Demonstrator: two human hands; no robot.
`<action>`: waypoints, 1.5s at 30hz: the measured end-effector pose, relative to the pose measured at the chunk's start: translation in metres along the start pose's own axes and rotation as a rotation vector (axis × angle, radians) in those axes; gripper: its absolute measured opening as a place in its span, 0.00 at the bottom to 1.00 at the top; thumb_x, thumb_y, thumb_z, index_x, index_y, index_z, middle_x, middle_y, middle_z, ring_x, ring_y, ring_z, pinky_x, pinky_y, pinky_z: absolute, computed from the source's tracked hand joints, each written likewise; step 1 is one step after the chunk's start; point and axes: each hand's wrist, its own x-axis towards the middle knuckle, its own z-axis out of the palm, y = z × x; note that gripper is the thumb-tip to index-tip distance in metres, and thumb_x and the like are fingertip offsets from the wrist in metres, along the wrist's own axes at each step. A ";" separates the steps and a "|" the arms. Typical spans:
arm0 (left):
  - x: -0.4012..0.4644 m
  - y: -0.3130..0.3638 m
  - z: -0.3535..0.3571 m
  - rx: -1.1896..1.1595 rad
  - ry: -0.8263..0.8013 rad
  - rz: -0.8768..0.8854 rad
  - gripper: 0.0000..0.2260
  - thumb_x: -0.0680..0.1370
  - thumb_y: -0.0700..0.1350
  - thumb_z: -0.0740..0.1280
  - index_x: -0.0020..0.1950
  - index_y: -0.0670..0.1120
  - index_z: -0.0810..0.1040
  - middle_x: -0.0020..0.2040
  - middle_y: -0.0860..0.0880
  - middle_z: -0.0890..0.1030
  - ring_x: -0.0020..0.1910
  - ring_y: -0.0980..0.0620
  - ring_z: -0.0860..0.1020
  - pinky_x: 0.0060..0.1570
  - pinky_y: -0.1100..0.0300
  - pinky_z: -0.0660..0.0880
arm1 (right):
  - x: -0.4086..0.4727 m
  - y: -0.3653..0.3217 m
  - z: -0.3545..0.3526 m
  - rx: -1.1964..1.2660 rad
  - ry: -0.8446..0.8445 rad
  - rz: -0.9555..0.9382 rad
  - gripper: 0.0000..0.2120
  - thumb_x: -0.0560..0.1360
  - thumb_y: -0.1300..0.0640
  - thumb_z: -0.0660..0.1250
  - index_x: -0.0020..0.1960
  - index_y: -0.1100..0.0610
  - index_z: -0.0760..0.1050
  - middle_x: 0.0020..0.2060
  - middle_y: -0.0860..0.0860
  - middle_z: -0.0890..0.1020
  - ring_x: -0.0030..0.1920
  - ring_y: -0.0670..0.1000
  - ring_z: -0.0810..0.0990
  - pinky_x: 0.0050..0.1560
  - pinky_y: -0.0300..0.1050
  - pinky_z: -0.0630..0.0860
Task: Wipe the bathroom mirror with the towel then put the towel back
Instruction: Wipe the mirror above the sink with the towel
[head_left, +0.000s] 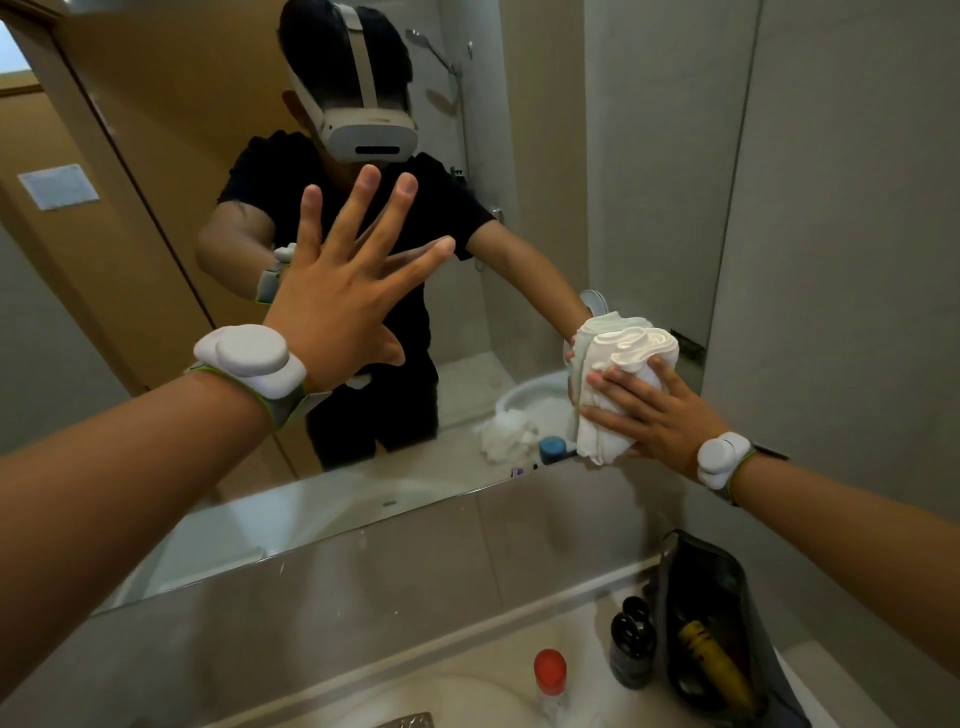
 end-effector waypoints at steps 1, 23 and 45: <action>0.000 0.000 0.000 -0.002 0.002 0.000 0.63 0.60 0.66 0.81 0.85 0.57 0.48 0.86 0.39 0.43 0.83 0.31 0.43 0.76 0.23 0.46 | -0.004 0.002 0.001 0.002 0.007 0.016 0.41 0.78 0.35 0.68 0.84 0.48 0.57 0.86 0.57 0.47 0.86 0.60 0.45 0.81 0.71 0.46; 0.001 0.000 0.013 -0.051 0.083 0.018 0.64 0.57 0.64 0.84 0.85 0.56 0.51 0.86 0.40 0.44 0.83 0.30 0.44 0.75 0.22 0.47 | -0.008 -0.041 -0.018 0.649 -0.230 1.301 0.70 0.55 0.14 0.65 0.84 0.40 0.33 0.83 0.61 0.34 0.83 0.67 0.35 0.75 0.81 0.46; 0.004 0.000 0.022 -0.014 0.126 0.010 0.59 0.61 0.68 0.80 0.84 0.55 0.55 0.85 0.38 0.45 0.83 0.28 0.47 0.73 0.20 0.51 | 0.018 -0.060 -0.007 0.715 0.132 1.462 0.67 0.59 0.16 0.65 0.84 0.57 0.55 0.83 0.63 0.49 0.83 0.68 0.48 0.78 0.72 0.58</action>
